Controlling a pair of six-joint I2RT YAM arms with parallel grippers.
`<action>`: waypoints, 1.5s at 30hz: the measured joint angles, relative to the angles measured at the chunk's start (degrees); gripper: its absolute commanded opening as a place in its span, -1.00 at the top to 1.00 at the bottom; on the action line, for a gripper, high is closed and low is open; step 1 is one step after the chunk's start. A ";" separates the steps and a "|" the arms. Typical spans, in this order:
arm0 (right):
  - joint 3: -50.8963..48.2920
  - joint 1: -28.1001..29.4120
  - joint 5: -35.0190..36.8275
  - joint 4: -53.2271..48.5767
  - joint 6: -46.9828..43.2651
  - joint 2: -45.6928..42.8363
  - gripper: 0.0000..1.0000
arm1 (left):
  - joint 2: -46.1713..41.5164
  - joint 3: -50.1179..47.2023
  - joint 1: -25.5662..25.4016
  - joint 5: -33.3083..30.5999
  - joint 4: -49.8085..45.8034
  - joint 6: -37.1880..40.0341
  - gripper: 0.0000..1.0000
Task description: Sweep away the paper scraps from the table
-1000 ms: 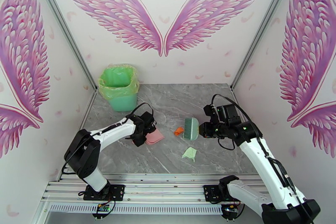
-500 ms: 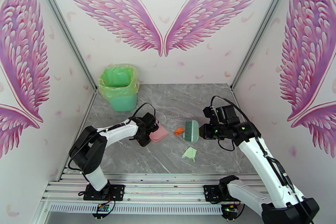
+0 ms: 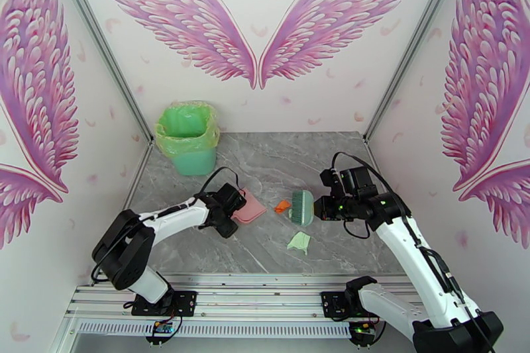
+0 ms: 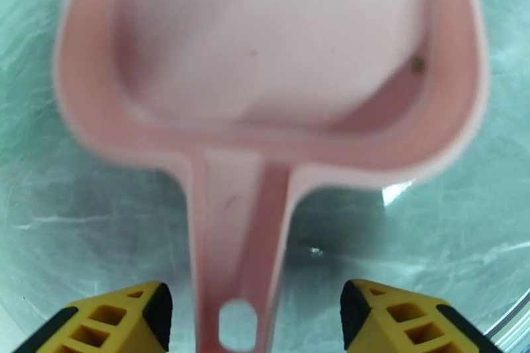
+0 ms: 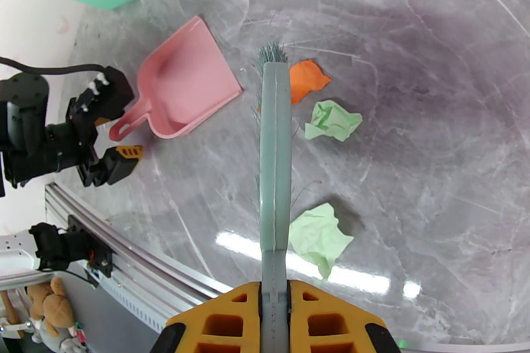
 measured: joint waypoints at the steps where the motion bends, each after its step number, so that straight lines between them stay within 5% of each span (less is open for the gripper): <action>1: 0.00 0.00 0.00 0.04 0.02 -0.04 1.00 | -1.66 -0.68 -0.02 0.04 0.94 -0.61 -0.50; 18: -0.37 0.00 -0.70 1.68 0.26 -0.09 1.00 | -23.15 -12.37 -1.88 1.25 13.97 -13.00 -0.58; 27: -0.37 0.00 -1.31 1.70 0.26 -0.63 1.00 | -9.73 -14.03 -1.16 -0.17 18.51 -17.94 -0.51; 45: -2.60 0.00 -1.73 3.58 0.28 -2.12 1.00 | -5.18 -12.85 1.46 0.70 18.56 -20.13 -0.23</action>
